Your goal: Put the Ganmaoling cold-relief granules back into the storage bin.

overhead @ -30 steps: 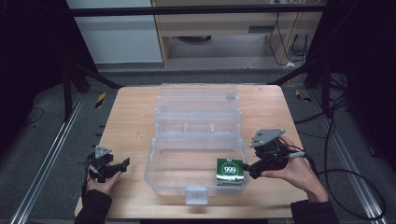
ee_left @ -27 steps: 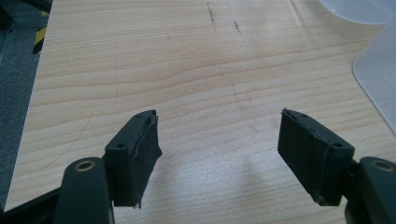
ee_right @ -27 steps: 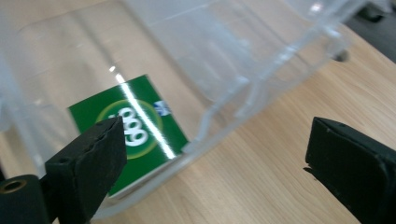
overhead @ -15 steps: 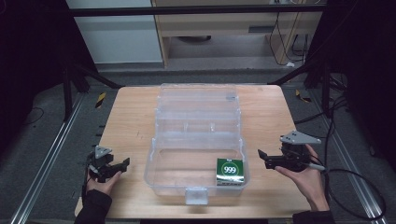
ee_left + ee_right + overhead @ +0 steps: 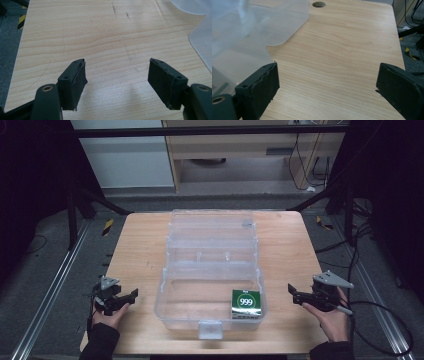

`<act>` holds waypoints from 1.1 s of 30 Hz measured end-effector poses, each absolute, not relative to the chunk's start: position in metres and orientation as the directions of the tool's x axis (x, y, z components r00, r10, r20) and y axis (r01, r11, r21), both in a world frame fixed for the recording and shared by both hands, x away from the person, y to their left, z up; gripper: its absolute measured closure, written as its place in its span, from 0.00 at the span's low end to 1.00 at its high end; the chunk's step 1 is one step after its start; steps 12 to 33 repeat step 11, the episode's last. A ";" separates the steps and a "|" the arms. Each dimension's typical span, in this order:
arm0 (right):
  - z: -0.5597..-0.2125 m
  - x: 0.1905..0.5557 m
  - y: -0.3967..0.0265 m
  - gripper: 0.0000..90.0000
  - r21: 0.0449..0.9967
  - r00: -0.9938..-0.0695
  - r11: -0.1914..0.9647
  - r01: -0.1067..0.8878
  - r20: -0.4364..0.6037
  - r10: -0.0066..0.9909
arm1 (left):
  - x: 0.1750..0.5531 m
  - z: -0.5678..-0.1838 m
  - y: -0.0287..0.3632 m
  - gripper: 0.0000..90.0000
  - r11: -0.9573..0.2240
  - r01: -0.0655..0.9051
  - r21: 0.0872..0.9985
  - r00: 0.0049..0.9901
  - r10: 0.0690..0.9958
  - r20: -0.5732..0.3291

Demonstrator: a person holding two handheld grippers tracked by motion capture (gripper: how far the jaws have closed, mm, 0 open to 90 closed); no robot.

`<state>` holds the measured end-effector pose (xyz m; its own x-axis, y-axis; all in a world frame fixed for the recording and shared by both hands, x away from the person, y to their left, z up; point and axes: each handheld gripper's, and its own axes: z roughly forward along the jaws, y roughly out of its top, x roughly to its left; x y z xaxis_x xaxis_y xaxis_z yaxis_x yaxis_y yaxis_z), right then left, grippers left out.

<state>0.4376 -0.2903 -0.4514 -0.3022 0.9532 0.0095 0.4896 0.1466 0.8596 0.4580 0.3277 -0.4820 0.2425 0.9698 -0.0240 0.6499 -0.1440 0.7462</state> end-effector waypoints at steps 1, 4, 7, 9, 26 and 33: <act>-0.454 0.438 -0.293 0.06 0.861 -0.292 0.130 0.492 0.022 0.956 | 0.458 -0.482 0.328 0.33 -0.145 0.650 0.746 0.242 0.970 -0.023; -0.462 0.438 -0.298 0.06 0.868 -0.268 0.097 0.487 0.043 0.962 | 0.458 -0.482 0.328 0.33 -0.144 0.648 0.748 0.239 0.971 -0.021; -0.474 0.440 -0.303 0.05 0.863 -0.236 0.077 0.499 0.049 0.971 | 0.458 -0.483 0.329 0.32 -0.143 0.651 0.745 0.237 0.971 -0.021; -0.476 0.440 -0.305 0.05 0.861 -0.229 0.069 0.504 0.056 0.972 | 0.458 -0.483 0.329 0.32 -0.142 0.652 0.745 0.236 0.972 -0.022; -0.480 0.441 -0.308 0.05 0.861 -0.209 0.063 0.505 0.051 0.976 | 0.459 -0.484 0.329 0.32 -0.140 0.653 0.745 0.235 0.972 -0.023; -0.480 0.441 -0.308 0.05 0.861 -0.209 0.063 0.505 0.051 0.976 | 0.459 -0.484 0.329 0.32 -0.140 0.653 0.745 0.235 0.972 -0.023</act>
